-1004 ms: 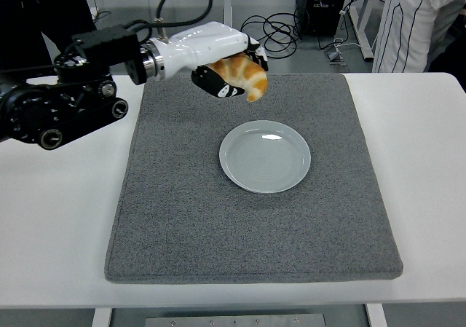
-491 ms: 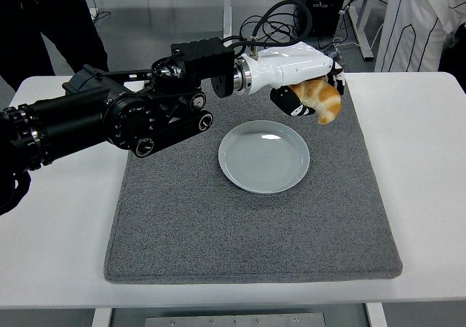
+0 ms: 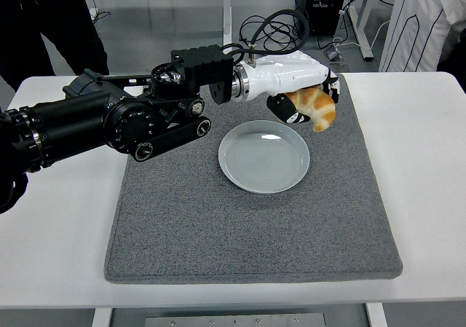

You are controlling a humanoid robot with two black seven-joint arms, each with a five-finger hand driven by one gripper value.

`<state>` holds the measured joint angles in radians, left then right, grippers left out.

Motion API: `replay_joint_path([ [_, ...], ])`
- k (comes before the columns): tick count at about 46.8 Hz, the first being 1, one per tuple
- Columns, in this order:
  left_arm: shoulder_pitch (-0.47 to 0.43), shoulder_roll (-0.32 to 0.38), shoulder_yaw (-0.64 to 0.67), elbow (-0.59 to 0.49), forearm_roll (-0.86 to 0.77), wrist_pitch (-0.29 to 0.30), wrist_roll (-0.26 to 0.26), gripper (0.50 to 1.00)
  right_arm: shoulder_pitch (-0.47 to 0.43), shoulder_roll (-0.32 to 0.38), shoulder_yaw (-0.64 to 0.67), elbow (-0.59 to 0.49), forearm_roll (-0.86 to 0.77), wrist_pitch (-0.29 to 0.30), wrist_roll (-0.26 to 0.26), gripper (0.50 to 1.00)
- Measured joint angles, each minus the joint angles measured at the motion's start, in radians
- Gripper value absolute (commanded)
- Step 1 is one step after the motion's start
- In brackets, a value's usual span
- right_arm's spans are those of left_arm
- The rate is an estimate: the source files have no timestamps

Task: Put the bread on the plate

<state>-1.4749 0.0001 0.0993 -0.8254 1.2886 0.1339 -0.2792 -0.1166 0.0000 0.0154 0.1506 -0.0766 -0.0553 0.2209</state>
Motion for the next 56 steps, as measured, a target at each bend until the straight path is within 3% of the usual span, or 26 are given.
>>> replay_joint_path([
  [7,0.052,0.005,0.033,0.016,0.002,0.007,-0.001,0.5,0.0,0.0,0.0,0.0,0.0,0.0,0.0,1.0],
  [14,0.126,0.002,0.07,0.039,0.009,0.054,-0.002,0.5,0.0,0.0,0.0,0.0,0.0,0.0,0.0,1.0],
  [22,0.186,0.0,0.136,0.137,0.002,0.102,-0.014,0.5,0.0,0.0,0.0,0.0,0.0,0.0,0.0,1.0],
  [56,0.253,0.0,0.139,0.161,-0.002,0.122,-0.024,0.5,0.0,0.0,0.0,0.0,0.0,0.0,0.0,1.0],
])
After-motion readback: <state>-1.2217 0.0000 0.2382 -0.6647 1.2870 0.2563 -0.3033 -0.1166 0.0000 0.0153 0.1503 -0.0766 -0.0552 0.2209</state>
